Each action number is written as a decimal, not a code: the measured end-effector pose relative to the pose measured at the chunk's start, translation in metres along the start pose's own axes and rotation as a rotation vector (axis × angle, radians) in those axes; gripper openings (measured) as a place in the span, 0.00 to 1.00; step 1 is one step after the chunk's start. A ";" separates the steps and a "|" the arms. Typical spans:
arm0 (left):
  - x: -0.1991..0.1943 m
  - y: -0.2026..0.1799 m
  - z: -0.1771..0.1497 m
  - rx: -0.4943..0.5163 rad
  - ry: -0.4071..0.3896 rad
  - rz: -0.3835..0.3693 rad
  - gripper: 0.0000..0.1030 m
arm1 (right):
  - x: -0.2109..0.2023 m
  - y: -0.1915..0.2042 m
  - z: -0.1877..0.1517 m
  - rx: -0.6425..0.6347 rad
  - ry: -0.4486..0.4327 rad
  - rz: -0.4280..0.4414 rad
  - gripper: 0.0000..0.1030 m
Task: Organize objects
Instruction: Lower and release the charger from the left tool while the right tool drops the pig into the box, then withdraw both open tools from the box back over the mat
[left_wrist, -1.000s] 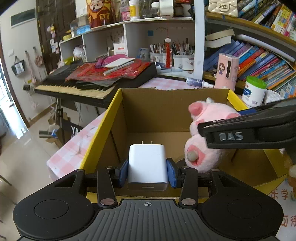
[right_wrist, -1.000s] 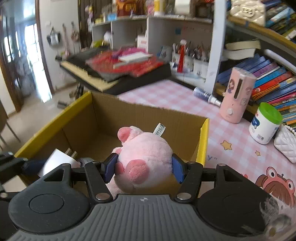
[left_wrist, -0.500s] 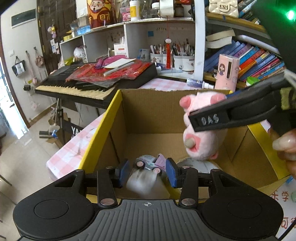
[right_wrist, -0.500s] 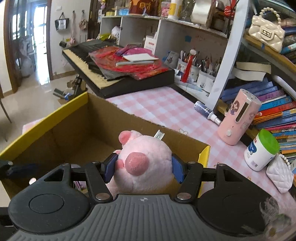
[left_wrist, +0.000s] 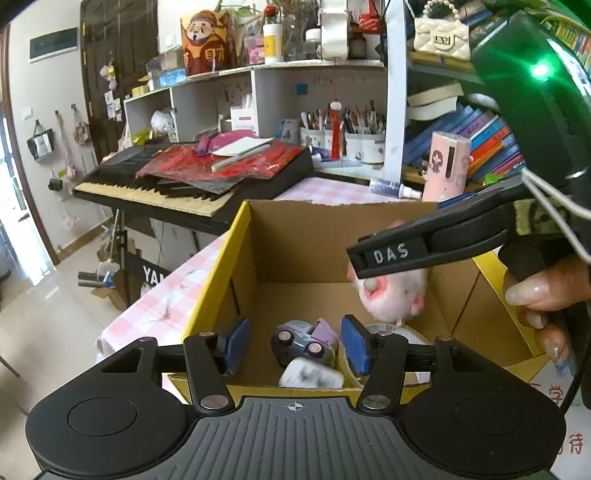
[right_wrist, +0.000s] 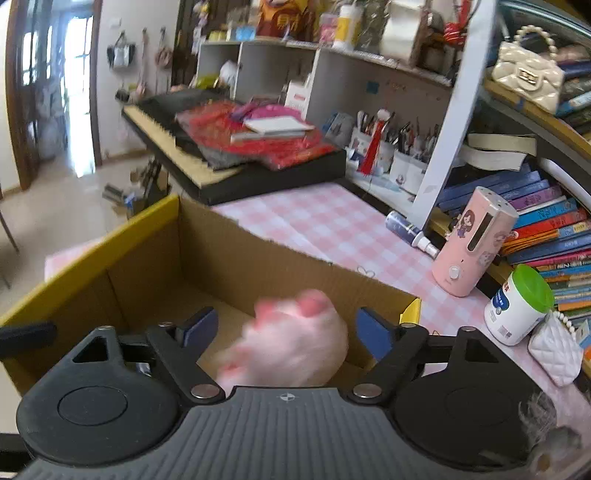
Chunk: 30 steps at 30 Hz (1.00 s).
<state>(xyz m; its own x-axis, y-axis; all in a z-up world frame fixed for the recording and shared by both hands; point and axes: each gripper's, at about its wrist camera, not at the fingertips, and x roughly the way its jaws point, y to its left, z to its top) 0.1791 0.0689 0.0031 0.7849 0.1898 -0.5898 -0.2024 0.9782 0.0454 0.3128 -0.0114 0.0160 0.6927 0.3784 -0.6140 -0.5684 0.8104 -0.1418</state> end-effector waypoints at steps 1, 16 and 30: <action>-0.001 0.001 0.000 -0.002 -0.001 -0.001 0.55 | -0.005 0.001 0.000 0.016 -0.012 -0.004 0.83; -0.040 0.017 -0.010 -0.033 -0.076 0.023 0.85 | -0.093 0.010 -0.023 0.200 -0.139 -0.177 0.93; -0.080 0.055 -0.042 -0.123 -0.084 0.082 0.95 | -0.151 0.051 -0.083 0.267 -0.137 -0.351 0.99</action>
<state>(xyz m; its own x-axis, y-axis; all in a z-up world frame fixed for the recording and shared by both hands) 0.0805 0.1045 0.0185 0.8079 0.2803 -0.5183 -0.3344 0.9424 -0.0117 0.1421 -0.0647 0.0373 0.8852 0.1013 -0.4540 -0.1671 0.9801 -0.1071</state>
